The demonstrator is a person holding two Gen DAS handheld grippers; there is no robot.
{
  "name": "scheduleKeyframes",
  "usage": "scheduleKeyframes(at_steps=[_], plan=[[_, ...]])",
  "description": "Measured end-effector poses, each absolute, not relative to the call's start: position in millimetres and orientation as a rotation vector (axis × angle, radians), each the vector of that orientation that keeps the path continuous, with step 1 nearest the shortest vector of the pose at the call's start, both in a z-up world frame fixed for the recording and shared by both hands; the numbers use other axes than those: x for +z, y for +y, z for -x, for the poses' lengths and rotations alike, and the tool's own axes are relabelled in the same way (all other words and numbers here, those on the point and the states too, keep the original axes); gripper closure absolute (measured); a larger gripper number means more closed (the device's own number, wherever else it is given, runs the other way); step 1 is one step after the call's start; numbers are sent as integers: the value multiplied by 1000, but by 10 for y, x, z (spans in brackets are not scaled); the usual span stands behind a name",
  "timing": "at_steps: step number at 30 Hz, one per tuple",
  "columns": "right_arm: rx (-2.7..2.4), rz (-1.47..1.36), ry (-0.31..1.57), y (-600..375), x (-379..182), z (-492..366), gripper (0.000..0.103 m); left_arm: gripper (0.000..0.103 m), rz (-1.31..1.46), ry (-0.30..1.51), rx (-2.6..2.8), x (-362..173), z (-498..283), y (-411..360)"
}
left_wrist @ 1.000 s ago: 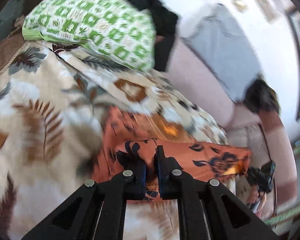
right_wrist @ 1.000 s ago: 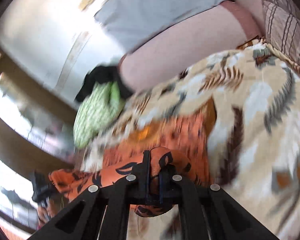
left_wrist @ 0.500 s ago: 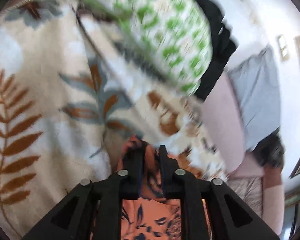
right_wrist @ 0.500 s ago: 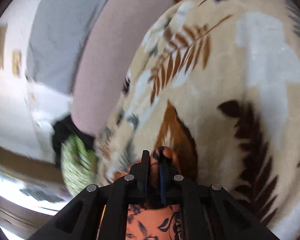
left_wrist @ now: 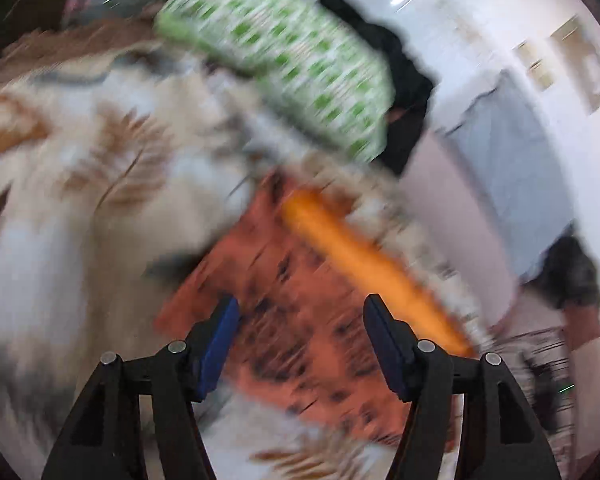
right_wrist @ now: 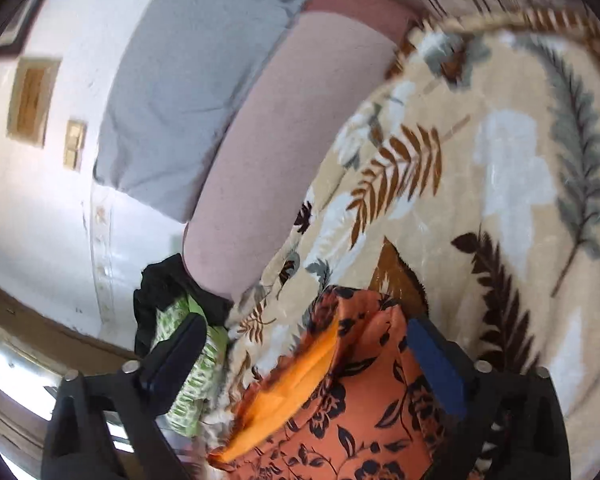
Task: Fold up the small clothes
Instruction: 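Fold the hem up toward the collar with both tools, then lay the folded hem flat and press it down with both tools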
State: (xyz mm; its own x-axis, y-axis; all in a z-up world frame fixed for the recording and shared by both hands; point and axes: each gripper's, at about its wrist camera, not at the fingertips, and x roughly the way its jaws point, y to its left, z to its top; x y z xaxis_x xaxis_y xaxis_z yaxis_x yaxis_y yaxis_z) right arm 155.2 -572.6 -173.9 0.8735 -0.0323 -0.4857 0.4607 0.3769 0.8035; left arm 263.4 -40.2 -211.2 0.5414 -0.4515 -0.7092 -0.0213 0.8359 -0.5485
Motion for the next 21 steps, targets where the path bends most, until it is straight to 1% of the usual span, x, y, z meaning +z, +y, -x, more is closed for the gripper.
scheduleKeyframes(at_steps=[1,2,3,5,6,8,14,17,19,21], plan=[[-321,-1069,491,-5615,-1654,-1611,28,37,492,1004,-245,-2182,-2637,-456],[-315,-941,581,-5409,-1560,-1716,34,37,446,1024,-234,-2221,-2667,-512],[-297,-839,654,-5187,-1523,-1805,38,37,406,1038,-217,-2250,-2699,-554],[-221,-710,764,-4762,-1551,-1978,59,37,361,1035,-181,-2285,-2748,-590],[-173,-637,835,-4453,-1615,-2118,61,37,349,1038,-169,-2300,-2784,-601],[-87,-550,914,-3971,-1764,-2320,64,37,349,1052,-162,-2323,-2849,-608],[4,-377,1061,-2989,-2222,-3059,65,37,328,1084,-158,-2392,-2968,-641],[-82,-312,1003,-2930,-2261,-3550,64,37,337,1082,-154,-2374,-3035,-636],[-163,-416,951,-3160,-2219,-3872,64,37,352,1077,-148,-2362,-3072,-598],[-242,-500,880,-3383,-2134,-3994,64,37,361,1069,-128,-2341,-3103,-541]])
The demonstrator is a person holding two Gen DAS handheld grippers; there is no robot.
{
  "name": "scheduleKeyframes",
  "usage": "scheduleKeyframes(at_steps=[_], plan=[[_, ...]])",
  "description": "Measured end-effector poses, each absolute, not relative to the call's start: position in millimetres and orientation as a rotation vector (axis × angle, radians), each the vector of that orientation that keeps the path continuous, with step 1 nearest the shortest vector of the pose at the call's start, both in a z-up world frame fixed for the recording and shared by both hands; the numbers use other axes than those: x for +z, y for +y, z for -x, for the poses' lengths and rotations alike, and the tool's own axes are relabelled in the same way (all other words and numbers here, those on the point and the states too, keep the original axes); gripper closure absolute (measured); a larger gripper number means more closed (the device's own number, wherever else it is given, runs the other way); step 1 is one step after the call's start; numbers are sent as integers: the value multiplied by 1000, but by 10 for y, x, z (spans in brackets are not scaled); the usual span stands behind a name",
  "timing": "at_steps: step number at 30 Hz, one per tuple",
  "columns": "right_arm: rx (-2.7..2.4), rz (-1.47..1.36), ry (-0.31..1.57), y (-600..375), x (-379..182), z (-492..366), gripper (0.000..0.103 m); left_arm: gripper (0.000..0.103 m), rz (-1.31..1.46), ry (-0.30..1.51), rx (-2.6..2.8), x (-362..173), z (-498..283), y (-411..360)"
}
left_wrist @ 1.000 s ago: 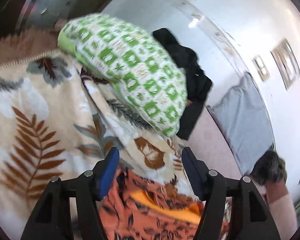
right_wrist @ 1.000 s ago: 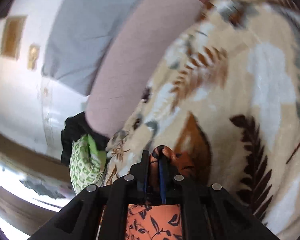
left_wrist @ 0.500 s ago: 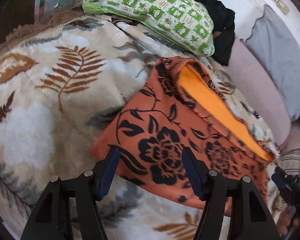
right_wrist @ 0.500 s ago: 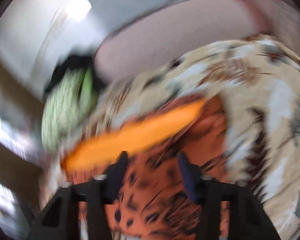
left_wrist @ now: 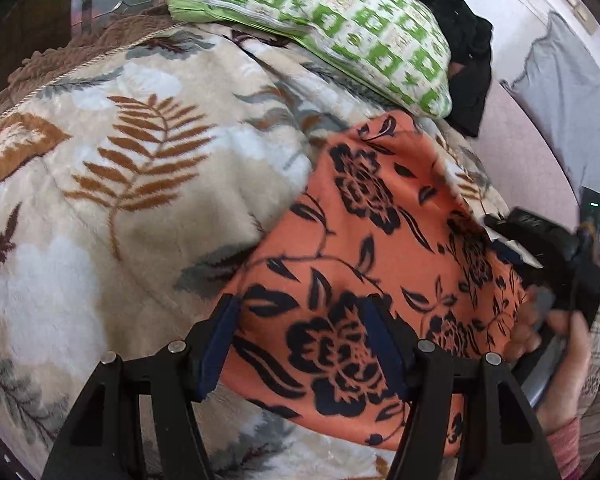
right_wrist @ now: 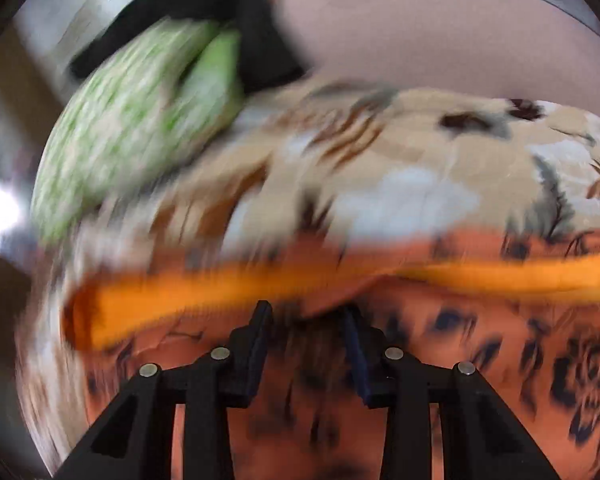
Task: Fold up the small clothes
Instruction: 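Lay the folded hem flat and press it down with both tools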
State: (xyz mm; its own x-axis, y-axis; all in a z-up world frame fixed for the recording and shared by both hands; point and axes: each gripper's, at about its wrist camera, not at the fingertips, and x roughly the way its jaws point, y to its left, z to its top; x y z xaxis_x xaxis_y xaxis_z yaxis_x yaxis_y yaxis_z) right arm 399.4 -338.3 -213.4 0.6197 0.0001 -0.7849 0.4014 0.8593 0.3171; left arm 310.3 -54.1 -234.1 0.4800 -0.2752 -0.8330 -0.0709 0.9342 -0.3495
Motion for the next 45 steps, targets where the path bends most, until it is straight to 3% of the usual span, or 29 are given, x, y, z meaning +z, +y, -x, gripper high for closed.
scheduleKeyframes(at_steps=[5,9,13,23,26,31,36,39,45], plan=[[-108,-481,808,-3201,-1824,-3908,64,37,366,1050,-75,-2290,-3138,-351],[80,-354,898,-2518,-1853,-3894,64,37,318,1067,-73,-2334,-3145,-326],[7,-248,1071,-2137,-2262,-4178,63,37,213,1139,-82,-2502,-3210,-427],[-143,-281,917,-2953,-1596,-3114,63,37,64,974,-113,-2148,-3009,-743],[-238,-310,890,-3348,-1487,-2499,54,37,24,953,-130,-2113,-2955,-854],[-345,-377,905,-3685,-1709,-1894,54,37,-20,938,-148,-2111,-2890,-1003],[-408,-469,987,-3871,-2285,-1713,53,37,-60,935,-150,-2164,-2867,-1185],[-387,-470,952,-3895,-2341,-1721,51,37,-76,968,-158,-2262,-2889,-1291],[-343,-466,968,-3871,-2354,-1781,33,29,-143,980,-125,-2449,-2915,-1456]])
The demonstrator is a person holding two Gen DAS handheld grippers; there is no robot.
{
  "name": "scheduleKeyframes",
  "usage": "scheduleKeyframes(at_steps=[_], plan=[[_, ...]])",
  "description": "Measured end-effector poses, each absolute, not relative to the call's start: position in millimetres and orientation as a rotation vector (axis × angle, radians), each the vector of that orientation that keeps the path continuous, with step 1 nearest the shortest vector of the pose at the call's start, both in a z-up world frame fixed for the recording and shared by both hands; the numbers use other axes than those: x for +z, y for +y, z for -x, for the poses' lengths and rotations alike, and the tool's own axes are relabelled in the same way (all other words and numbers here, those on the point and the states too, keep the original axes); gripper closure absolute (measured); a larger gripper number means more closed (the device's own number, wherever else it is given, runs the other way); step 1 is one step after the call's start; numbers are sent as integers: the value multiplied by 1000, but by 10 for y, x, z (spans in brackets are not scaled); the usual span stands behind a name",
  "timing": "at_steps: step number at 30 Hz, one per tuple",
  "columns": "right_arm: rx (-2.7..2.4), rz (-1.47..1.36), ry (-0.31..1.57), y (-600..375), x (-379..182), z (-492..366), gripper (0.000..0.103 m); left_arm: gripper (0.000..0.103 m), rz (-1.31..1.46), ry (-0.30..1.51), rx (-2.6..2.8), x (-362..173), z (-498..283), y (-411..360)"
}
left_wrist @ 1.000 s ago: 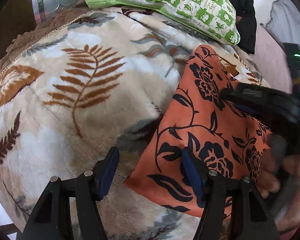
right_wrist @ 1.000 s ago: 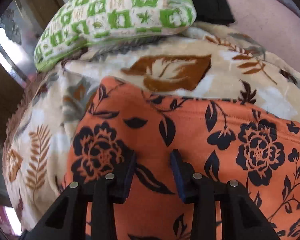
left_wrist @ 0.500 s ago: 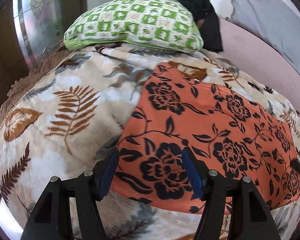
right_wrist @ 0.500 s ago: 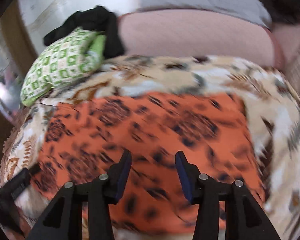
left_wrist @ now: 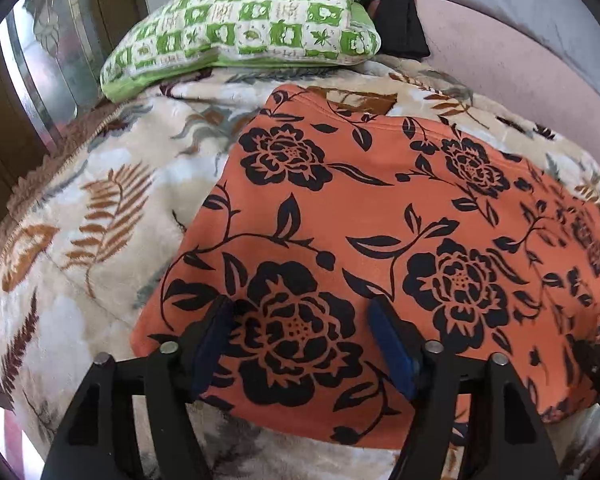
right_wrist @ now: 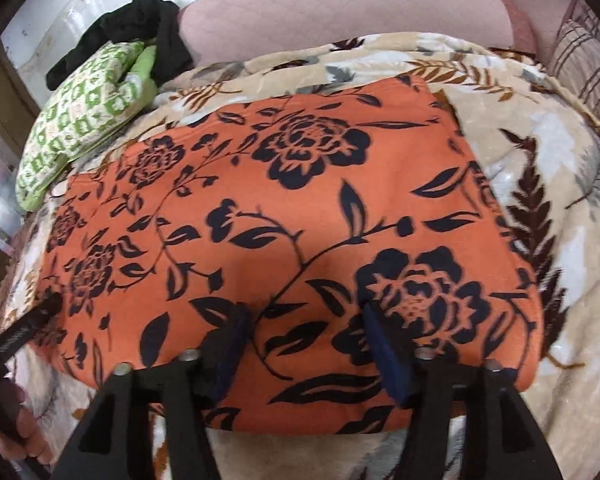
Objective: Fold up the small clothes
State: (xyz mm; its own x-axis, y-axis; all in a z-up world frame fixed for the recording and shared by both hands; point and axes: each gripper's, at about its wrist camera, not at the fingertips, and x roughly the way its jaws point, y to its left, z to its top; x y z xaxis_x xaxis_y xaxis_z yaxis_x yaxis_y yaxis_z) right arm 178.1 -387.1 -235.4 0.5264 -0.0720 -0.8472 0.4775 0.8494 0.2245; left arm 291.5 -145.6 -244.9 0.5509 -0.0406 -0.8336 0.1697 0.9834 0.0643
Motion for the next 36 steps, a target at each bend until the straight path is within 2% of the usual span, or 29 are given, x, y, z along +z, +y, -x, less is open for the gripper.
scheduleKeyframes(at_steps=[3,13,33,36], plan=[[-330,-426,971,-3780,-2388,-1823,26,23,-176,967,-117,-2489,-2914,-1474],[-339,-413,950,-3746,-2385,-1810,25,9,-180,919,-130,-2557,-2913,-1392],[-362,-404,934,-3727,-2354,-1835,22,7,-178,926,-164,-2522,-2933,-1354],[-362,-430,872,-3770,-2216,-1771,22,7,-192,844,-178,-2331,-2831,-1408]])
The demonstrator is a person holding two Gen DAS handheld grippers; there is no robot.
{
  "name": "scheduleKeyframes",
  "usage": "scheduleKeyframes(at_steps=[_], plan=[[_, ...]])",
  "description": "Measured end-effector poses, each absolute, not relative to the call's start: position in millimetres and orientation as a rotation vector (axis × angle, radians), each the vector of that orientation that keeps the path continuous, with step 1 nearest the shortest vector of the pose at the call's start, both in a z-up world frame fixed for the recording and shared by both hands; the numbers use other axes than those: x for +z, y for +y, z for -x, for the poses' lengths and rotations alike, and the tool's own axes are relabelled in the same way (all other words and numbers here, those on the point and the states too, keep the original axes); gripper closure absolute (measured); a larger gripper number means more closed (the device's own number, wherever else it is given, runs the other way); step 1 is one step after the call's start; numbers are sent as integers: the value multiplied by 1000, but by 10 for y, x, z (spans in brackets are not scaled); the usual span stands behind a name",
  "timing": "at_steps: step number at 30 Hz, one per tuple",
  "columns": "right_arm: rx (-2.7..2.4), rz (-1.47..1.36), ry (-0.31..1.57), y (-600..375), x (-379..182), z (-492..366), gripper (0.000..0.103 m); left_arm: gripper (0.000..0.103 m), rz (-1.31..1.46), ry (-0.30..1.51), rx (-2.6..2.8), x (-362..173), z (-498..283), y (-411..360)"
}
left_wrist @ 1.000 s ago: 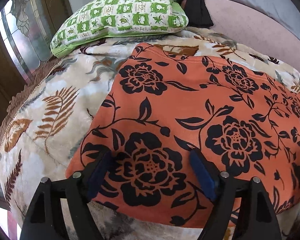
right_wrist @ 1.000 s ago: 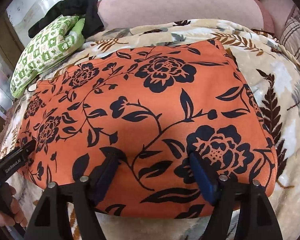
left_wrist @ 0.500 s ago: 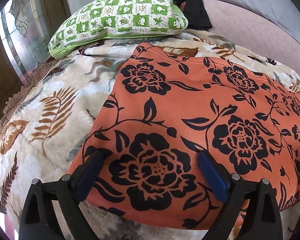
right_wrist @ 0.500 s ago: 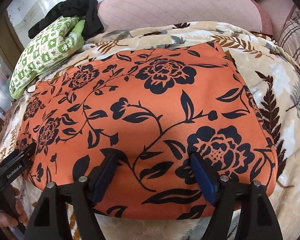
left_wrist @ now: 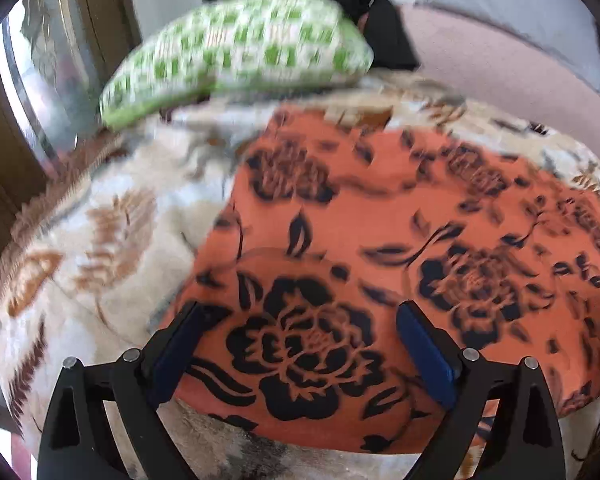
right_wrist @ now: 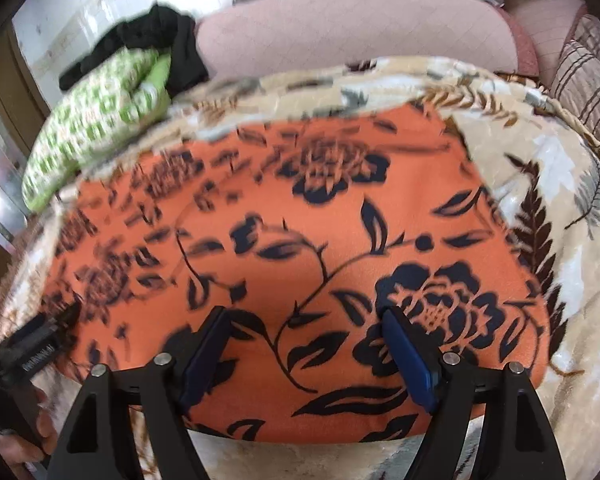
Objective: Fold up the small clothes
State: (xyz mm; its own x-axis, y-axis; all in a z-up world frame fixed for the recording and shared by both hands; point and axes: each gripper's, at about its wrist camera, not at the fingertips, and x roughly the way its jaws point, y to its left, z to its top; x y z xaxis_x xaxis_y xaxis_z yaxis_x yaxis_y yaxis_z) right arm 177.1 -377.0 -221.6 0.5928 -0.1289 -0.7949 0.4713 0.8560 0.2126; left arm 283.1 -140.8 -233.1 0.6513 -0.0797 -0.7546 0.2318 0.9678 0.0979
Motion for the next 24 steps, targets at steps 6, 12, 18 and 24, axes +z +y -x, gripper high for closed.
scheduleKeyframes(at_steps=[6,12,18,24], plan=[[-459,-459,876,-4050,-2241,-1687,22,7,-201,912,-366,-2370,-2728,-1688],[-426,-369,872,-3891,-2186,-1740,22,6,-221,931,-358,-2426,-2721,-1807],[-489,-272,739,-3801,-1777,-1614,22,6,-125,858,-328,-2217,-2704,-1702],[-571,-159,715,-3735,-1576,-1541,22,6,-110,842,-326,-2190,-2716,-1731]])
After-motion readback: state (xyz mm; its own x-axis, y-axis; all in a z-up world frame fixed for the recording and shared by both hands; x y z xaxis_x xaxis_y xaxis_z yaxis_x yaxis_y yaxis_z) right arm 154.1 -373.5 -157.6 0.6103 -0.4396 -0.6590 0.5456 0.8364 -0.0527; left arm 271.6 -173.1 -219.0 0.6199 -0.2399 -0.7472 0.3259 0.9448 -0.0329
